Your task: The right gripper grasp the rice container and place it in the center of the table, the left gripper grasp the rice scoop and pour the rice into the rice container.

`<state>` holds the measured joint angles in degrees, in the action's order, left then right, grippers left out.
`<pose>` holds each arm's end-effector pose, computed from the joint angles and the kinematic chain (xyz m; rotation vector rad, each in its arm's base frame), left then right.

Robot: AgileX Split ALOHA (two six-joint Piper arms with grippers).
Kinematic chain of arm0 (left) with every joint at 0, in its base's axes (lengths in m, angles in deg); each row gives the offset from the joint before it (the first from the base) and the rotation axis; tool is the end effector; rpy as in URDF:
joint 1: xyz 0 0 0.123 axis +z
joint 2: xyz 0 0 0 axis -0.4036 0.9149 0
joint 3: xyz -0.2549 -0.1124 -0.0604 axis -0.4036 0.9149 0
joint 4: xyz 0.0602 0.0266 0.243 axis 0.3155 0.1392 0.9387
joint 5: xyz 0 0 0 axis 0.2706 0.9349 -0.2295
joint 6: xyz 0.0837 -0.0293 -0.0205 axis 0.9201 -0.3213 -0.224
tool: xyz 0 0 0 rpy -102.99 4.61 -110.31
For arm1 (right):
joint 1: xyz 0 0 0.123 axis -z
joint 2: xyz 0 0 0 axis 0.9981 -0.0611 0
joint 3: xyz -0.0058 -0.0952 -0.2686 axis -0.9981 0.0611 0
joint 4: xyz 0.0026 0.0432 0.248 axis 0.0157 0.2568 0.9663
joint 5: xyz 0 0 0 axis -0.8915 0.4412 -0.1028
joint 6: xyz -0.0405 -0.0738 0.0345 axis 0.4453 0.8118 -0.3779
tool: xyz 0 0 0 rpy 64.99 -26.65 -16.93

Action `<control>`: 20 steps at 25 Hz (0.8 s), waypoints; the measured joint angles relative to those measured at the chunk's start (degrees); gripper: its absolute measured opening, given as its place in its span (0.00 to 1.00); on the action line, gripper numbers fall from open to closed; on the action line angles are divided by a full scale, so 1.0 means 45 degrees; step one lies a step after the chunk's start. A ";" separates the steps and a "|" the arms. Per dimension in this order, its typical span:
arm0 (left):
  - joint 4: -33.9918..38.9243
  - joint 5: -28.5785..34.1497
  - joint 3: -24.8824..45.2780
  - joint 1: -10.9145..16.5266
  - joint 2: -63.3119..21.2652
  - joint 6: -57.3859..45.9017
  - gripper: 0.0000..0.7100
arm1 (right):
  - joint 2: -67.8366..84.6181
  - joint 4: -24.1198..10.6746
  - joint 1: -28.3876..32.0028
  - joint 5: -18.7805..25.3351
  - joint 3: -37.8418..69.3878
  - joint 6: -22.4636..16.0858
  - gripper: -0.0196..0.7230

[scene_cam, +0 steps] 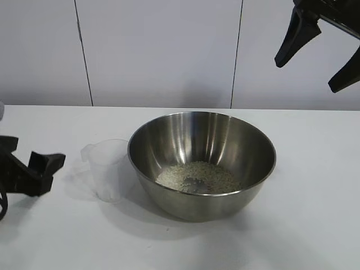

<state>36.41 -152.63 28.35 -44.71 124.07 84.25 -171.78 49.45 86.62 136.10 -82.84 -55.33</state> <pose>0.2329 -0.0808 0.1135 0.4514 1.8298 -0.0474 0.3397 0.0318 0.2863 -0.0194 2.6864 0.5124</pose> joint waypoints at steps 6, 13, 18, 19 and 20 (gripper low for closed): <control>-0.0036 0.6266 -0.1642 0.0000 -0.2612 -0.0358 0.85 | 0.0000 -0.0015 0.0000 0.0182 0.0000 0.0000 0.92; -0.0036 1.5663 -0.6333 0.0000 -0.3822 -0.0502 0.85 | 0.0000 -0.0028 0.0000 0.0182 0.0000 0.0000 0.92; -0.0307 2.0604 -0.9480 0.0086 -0.3811 -0.0803 0.85 | 0.0000 -0.0028 0.0000 0.0182 0.0000 0.0000 0.92; -0.0549 2.1400 -1.0023 0.0164 -0.3777 -0.0836 0.85 | 0.0000 -0.0028 0.0000 0.0182 0.0000 0.0000 0.92; -0.0888 2.2040 -1.0467 0.0315 -0.3719 -0.0857 0.85 | 0.0000 -0.0028 0.0000 0.0182 0.0000 0.0000 0.92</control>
<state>32.41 -53.45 -18.75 -43.29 107.33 80.39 -171.78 49.32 86.62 136.92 -82.84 -55.33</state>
